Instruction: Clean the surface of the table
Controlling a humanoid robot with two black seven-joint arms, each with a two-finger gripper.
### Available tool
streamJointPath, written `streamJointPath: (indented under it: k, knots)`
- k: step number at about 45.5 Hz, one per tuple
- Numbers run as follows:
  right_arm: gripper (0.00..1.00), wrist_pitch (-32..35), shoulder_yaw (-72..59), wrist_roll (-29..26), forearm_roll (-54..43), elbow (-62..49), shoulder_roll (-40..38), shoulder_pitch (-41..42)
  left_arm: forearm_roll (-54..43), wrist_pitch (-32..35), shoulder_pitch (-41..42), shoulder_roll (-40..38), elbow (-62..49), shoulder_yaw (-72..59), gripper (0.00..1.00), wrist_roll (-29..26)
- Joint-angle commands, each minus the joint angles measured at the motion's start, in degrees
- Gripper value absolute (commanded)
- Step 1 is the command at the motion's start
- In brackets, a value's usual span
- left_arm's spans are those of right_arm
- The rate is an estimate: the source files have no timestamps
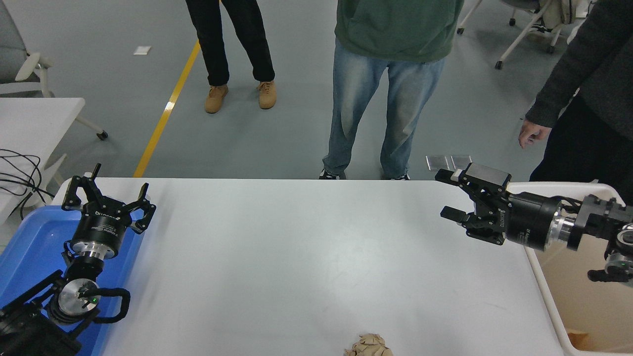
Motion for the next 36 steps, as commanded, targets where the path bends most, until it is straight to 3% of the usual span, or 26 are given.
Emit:
streamJointPath:
  k: [1, 22, 29, 36]
  knots:
    - [0.99, -0.5, -8.4, -0.1, -10.7, 1.3, 3.6, 7.7, -0.1, 0.0, 0.0, 0.0, 0.0, 0.0, 0.99, 0.0]
    - [0.99, -0.6, -15.8, -1.6, -31.9, 0.7, 11.9, 13.4, 0.0, 0.0, 0.1, 0.0, 0.0, 0.0, 0.99, 0.0]
    - [0.99, -2.7, -18.6, -6.7, -38.9, -0.3, 15.8, 14.1, 0.0, 0.0, 0.0, 0.0, 0.0, 0.0, 0.99, 0.0]
    - [0.99, -3.9, -20.6, -7.0, -46.9, -1.3, 18.4, 14.2, 0.0, 0.0, 0.0, 0.0, 0.0, 0.0, 0.99, 0.0]
